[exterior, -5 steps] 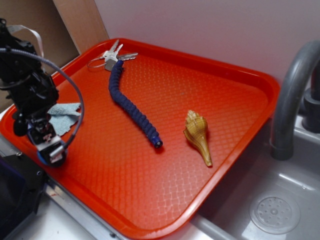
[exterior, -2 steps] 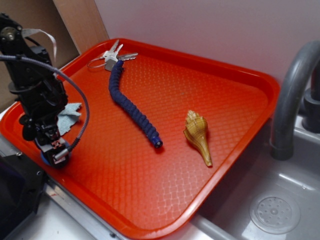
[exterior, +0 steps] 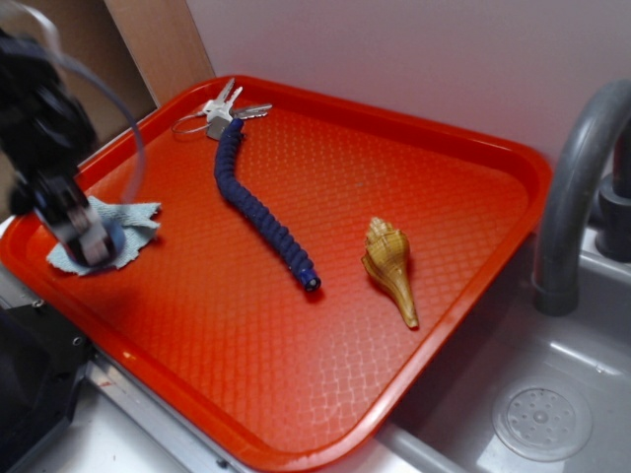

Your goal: Grab the blue ball.

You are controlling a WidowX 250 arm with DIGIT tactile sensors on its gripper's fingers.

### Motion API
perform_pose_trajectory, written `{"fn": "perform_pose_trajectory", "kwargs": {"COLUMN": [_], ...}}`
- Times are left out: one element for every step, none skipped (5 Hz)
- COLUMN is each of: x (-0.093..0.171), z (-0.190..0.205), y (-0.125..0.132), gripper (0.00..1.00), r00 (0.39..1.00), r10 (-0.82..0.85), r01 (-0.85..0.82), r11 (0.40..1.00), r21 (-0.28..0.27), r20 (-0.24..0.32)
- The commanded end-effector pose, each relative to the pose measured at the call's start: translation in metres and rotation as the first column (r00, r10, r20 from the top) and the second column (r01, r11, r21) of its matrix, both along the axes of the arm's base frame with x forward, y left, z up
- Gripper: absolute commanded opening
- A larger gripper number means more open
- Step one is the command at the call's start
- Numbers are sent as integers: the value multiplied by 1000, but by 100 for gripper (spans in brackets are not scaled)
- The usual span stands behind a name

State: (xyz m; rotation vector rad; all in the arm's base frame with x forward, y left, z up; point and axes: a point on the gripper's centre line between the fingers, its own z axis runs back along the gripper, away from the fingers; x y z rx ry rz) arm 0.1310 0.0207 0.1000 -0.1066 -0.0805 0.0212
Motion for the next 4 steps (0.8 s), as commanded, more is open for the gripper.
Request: {"fn": "perform_pose_trajectory", "kwargs": {"x": [12, 25, 39, 38], "z": [94, 120, 119, 109], "y": [46, 55, 55, 51], "gripper": [0, 0, 0, 0], "r00": [979, 959, 960, 969], "r10": [127, 195, 212, 167], "r01": [-121, -189, -210, -173], "r11": [991, 981, 977, 985], "r21": [-50, -48, -35, 19], "r20": [159, 206, 182, 184]}}
